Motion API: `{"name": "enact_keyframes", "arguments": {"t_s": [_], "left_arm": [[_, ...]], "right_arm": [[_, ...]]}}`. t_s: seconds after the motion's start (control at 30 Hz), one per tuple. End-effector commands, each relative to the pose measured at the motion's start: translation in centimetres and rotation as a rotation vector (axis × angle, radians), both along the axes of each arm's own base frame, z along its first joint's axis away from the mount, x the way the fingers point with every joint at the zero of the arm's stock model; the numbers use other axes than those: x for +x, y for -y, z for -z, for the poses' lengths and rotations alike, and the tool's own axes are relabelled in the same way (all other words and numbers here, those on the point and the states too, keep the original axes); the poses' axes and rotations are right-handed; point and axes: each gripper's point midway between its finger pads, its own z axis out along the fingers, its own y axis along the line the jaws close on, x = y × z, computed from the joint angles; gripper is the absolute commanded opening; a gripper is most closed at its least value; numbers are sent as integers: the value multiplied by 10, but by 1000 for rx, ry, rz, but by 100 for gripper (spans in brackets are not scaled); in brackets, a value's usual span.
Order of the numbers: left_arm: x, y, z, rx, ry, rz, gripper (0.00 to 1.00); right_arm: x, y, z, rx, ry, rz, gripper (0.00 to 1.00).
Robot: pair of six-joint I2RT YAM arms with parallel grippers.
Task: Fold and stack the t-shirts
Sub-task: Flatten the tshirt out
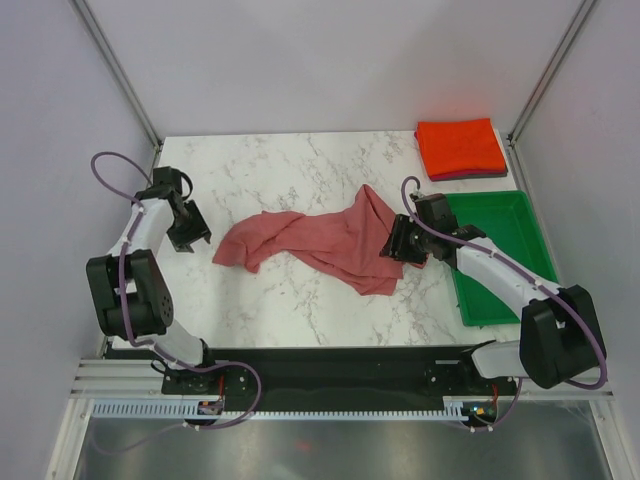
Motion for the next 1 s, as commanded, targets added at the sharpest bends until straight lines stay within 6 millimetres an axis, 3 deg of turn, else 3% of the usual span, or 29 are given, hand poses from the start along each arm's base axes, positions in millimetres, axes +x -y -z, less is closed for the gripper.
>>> {"name": "enact_keyframes", "arguments": {"t_s": [0.0,0.23,0.37,0.5,0.8,0.97], "left_arm": [[8,7,-17,-22,125,-30,56],[-6,27,24,-149,72,-56,54],[-3,26,43,-149,52,-68,53],[-7,21,61,-139,-4,-123,46],[-10,3,68,-44,-23,-187,45],[7,10,59,-83,35,-149,45]], "right_arm": [[4,0,-19,15,48,11,53],[5,-3,-25,41,66,5,53],[5,-5,-27,43,74,-10,53],[5,-3,-29,34,89,-9,53],[1,-4,-29,45,81,-14,53],[0,-6,-27,52,74,-21,53]]}}
